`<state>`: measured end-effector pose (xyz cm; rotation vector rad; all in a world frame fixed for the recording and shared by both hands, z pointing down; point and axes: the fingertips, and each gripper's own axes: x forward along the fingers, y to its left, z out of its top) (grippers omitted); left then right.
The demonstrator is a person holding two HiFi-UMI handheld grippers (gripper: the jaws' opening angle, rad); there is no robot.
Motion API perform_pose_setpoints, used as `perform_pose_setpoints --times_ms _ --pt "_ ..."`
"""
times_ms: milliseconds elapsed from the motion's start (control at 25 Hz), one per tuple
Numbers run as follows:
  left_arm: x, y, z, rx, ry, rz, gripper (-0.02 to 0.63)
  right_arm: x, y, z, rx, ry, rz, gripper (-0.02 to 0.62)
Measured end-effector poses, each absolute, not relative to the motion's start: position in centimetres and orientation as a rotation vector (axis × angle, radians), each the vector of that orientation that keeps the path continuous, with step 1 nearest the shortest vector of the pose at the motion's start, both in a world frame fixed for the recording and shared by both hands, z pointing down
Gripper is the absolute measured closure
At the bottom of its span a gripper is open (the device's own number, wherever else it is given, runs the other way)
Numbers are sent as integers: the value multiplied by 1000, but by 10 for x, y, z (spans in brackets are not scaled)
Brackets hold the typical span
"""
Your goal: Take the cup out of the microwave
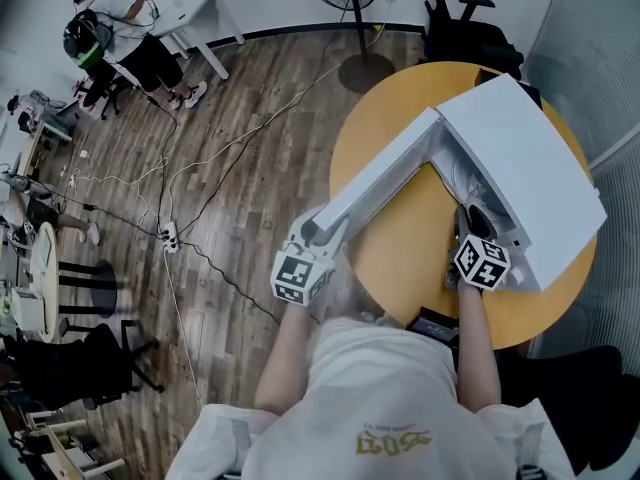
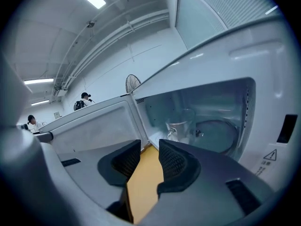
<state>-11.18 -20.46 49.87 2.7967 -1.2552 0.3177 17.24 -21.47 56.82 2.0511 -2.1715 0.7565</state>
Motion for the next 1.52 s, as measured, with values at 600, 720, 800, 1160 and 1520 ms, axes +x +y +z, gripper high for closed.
perform_pose_setpoints --times_ms 600,720,800,1160,1520 --pt "-109 -200 498 2779 -1278 323 431 194 -244 604 2020 -2082 754 463" --pt "-110 -199 498 2780 -1278 323 431 193 -249 609 1999 -2079 739 462" --pt "-110 -199 500 2779 -1276 324 431 195 -254 612 1995 -2080 729 463" --pt "-108 -200 503 2775 -1276 329 431 192 -272 617 1916 -2177 699 463" --pt "-104 -200 506 2773 -1272 332 431 192 -276 621 1883 -2246 706 469"
